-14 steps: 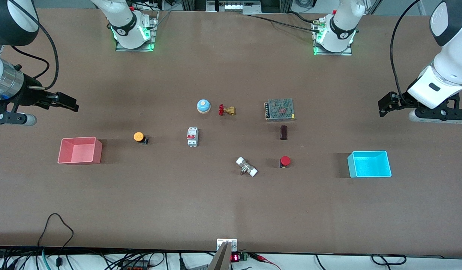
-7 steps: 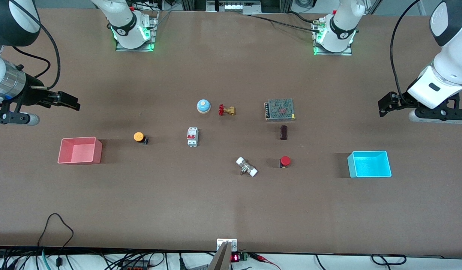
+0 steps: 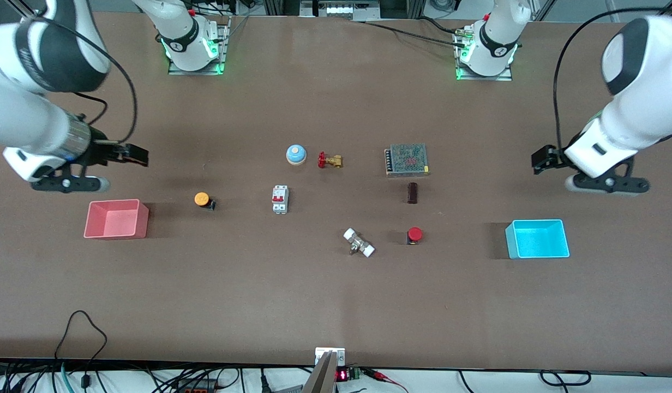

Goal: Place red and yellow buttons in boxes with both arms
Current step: 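Reach the right gripper to the yellow button while the left gripper reaches the red button, then close the right gripper on yellow button while the left gripper grasps red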

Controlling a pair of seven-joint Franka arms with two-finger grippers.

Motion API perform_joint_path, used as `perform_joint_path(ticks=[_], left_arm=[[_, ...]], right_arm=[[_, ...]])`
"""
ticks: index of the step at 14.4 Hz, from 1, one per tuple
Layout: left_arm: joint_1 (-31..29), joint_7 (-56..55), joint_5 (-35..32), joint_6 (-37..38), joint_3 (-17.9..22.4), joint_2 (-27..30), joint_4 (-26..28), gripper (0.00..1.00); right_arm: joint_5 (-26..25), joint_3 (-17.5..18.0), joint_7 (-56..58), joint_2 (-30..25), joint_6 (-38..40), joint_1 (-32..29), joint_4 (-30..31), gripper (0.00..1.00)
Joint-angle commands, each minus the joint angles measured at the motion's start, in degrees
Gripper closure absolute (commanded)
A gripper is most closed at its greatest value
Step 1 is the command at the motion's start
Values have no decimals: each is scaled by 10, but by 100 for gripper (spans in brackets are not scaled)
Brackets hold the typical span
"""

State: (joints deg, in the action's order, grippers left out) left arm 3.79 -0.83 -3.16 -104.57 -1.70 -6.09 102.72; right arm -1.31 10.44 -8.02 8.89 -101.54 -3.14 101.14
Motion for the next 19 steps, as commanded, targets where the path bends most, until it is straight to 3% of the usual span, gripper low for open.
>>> perform_joint_path(ticks=[1, 5, 9, 12, 15, 19], left_arm=[[24, 7, 10, 2, -1, -63, -27, 0], [86, -5, 89, -17, -2, -228, -198, 0], [109, -44, 89, -64, -1, -351, -303, 0], [159, -92, 84, -94, 5, -378, -302, 0], [183, -163, 32, -108, 6, -397, -301, 0], [187, -185, 26, -212, 6, -397, -230, 0]], right_arm=[[-8, 12, -15, 11, -76, 1, 58, 0], [-16, 26, -74, 67, -150, 13, 71, 0], [-29, 27, -74, 98, -262, 23, 121, 0], [-48, 27, -81, 111, -330, 29, 164, 0], [-61, 27, -83, 133, -357, 30, 171, 0], [-70, 27, -89, 155, -391, 30, 171, 0]])
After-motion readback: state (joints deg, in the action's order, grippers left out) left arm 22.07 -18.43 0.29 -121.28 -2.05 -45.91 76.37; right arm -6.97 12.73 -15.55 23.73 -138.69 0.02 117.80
